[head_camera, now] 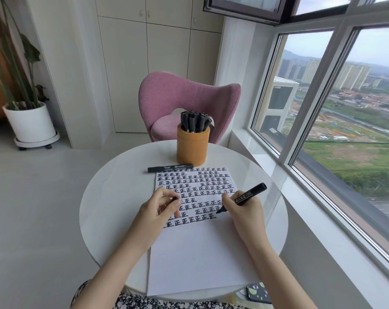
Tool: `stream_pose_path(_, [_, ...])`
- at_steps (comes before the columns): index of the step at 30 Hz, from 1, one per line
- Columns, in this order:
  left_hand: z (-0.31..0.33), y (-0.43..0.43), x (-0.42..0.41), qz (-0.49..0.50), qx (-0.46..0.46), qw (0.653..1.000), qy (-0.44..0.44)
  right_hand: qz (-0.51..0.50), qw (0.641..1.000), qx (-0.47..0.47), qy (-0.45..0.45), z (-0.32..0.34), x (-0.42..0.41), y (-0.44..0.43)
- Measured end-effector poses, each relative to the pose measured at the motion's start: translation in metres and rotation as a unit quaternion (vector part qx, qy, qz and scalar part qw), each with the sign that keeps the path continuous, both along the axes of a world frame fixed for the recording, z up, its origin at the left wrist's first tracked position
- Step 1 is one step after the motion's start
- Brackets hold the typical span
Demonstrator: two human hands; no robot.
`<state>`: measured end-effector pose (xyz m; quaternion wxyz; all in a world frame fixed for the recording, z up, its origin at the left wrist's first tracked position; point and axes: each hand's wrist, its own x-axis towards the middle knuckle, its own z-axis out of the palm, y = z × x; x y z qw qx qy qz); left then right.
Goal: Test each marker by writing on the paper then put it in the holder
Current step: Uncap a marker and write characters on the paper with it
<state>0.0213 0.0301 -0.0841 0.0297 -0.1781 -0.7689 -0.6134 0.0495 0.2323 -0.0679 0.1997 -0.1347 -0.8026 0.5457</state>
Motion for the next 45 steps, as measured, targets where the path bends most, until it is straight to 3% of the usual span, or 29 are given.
stream_pose_path(45, [-0.0012, 0.0017, -0.0005, 0.007, -0.005, 1.000, -0.014, -0.003, 1.000, 0.006, 0.013, -0.0002, 0.0023, 0.0015])
